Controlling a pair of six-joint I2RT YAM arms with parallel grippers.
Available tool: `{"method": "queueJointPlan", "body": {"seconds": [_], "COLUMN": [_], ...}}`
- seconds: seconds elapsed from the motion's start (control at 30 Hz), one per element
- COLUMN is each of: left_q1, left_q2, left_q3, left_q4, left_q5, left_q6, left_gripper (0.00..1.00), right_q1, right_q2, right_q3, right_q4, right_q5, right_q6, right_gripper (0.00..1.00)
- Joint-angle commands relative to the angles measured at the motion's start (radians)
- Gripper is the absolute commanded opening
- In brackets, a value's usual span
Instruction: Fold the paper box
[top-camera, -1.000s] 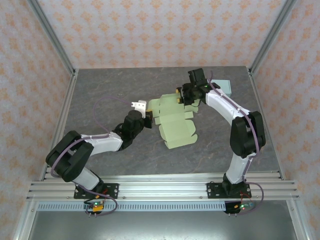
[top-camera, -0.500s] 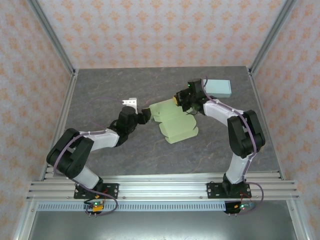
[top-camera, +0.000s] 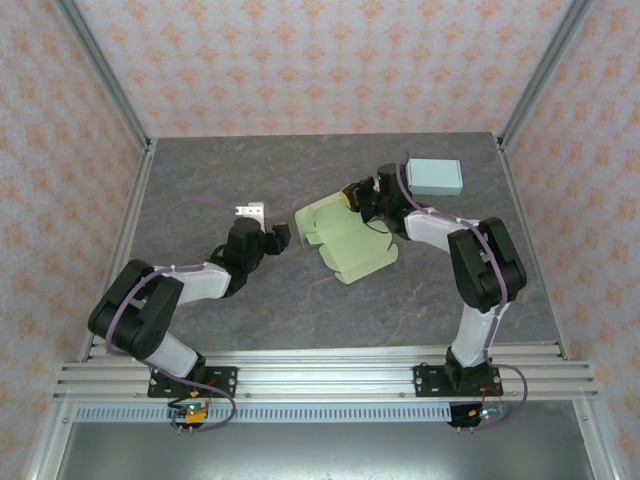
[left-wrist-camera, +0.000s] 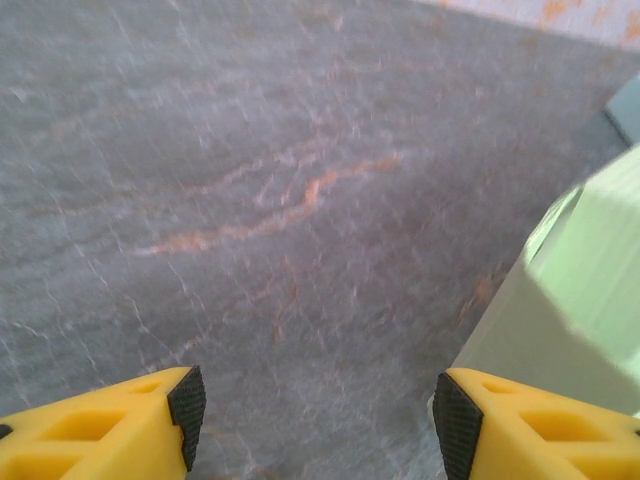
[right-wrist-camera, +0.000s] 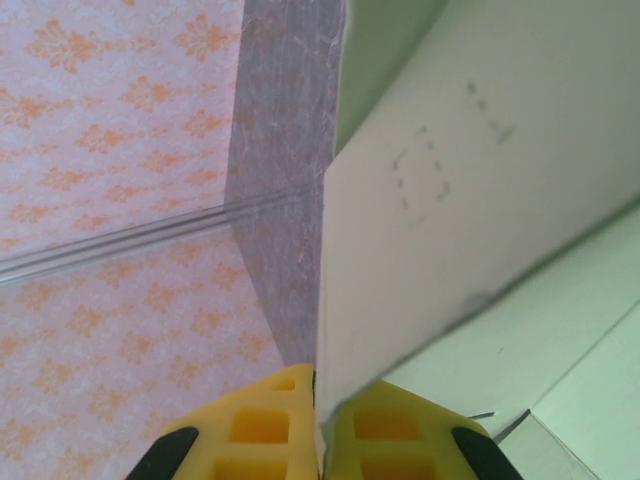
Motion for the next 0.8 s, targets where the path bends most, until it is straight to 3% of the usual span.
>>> {"method": "queueJointPlan", "body": {"seconds": [0.0,0.33,0.53,0.77], "left_q1": [-0.010,-0.087,-0.126,-0.142], "left_q2": [0.052,0.135,0.203,0.230], "left_q3": [0.037,0.064,0.137,0.157], "left_q4": [0.005,0.164,0.136,0.145], "left_q5": [0.045,0.031,0.066,0.029], "left_q6": [0.062,0.274,0.288,0.224], "left_gripper": [0.64,0.63,0.55,0.52], "right_q1": [0.003,-0.003,0.000,0.010], "right_q2": [0.012,0.008,0.006,-0.009], "right_q3": [-0.026,-0.092,-0.126,-0.187], "right_q4": [0.106,0.179,0.222,0.280], "right_q5": [-0.043,-0.106,-0.090,-0.050], "right_q6": [-0.019,0.007,0.036,0.059], "right_gripper": [0.06,0.01,0.00,0.00]}}
